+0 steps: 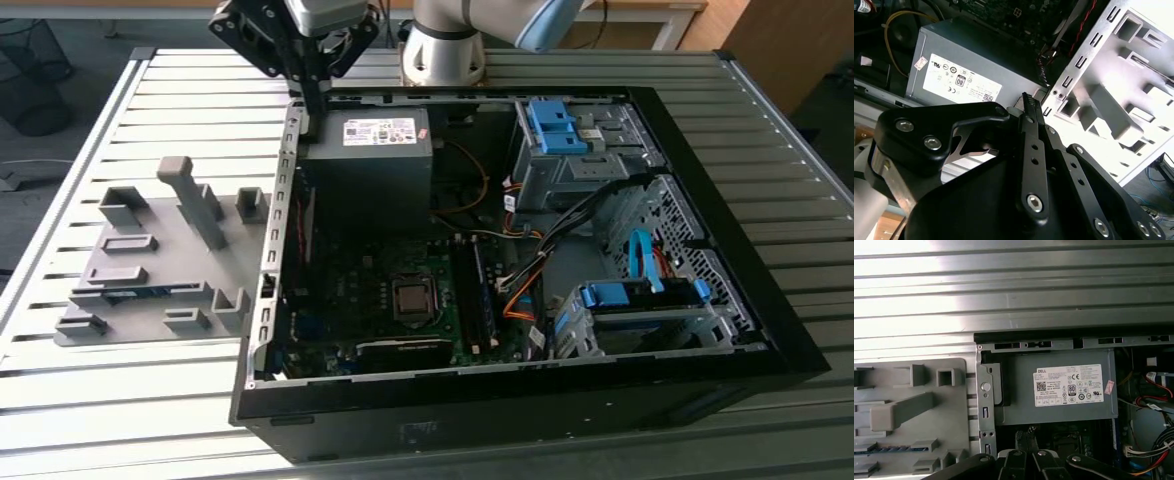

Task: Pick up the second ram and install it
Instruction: 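Reach for the second ram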

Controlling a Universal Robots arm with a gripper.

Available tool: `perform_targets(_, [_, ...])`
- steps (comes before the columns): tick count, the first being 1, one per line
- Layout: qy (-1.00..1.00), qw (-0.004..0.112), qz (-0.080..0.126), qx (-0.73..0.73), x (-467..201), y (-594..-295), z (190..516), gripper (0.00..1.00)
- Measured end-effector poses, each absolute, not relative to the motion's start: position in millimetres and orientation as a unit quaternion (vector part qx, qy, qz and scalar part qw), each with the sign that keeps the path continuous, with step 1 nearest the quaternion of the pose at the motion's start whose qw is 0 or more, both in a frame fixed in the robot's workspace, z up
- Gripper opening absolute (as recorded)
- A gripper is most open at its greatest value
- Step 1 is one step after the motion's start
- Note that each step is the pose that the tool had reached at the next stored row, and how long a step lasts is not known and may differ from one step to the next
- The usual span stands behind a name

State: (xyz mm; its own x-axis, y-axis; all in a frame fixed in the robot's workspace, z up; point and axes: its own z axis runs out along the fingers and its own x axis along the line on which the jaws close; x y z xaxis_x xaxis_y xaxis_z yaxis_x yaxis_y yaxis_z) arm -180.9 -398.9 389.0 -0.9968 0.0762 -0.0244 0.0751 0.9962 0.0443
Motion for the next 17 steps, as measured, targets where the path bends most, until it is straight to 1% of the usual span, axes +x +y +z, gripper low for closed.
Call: perform_targets(17, [0.999,0.013,0.022,0.038,-186.7,-398.9,388.6,0.11])
